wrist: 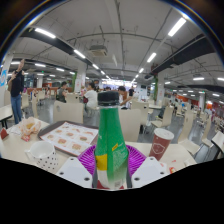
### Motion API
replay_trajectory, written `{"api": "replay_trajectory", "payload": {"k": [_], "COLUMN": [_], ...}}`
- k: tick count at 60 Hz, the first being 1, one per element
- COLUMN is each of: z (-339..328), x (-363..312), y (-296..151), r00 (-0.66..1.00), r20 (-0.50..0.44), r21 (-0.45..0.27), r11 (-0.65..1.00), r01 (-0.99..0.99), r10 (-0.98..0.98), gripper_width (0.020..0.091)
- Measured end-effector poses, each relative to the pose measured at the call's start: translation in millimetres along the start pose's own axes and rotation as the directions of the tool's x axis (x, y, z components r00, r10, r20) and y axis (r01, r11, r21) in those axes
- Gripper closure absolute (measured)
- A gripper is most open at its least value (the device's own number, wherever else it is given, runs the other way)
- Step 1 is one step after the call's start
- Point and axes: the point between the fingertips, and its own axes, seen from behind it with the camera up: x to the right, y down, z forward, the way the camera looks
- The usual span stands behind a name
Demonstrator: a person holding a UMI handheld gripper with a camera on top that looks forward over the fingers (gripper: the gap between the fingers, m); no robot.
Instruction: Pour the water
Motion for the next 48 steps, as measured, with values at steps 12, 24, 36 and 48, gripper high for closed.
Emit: {"api": "replay_trajectory", "payload": {"k": [12, 24, 36, 48], "z": [11.0, 6.1, 7.3, -14.7], "x": [-17.0, -10.6, -15.7, -16.8], "y": [29.9, 29.5, 34.3, 31.4], "r00": [0.998, 0.996, 0.996, 0.990], "r20": [0.058, 0.061, 0.064, 0.045], "r21": [0.022, 0.038, -0.034, -0.093], "r11": [0.999, 0.997, 0.998, 0.987], "r01": [-0.040, -0.073, -0.057, -0.128], "r10": [0.038, 0.070, 0.059, 0.133], "gripper_width": [0.0717, 0.0705, 0.0478, 0.0251]}}
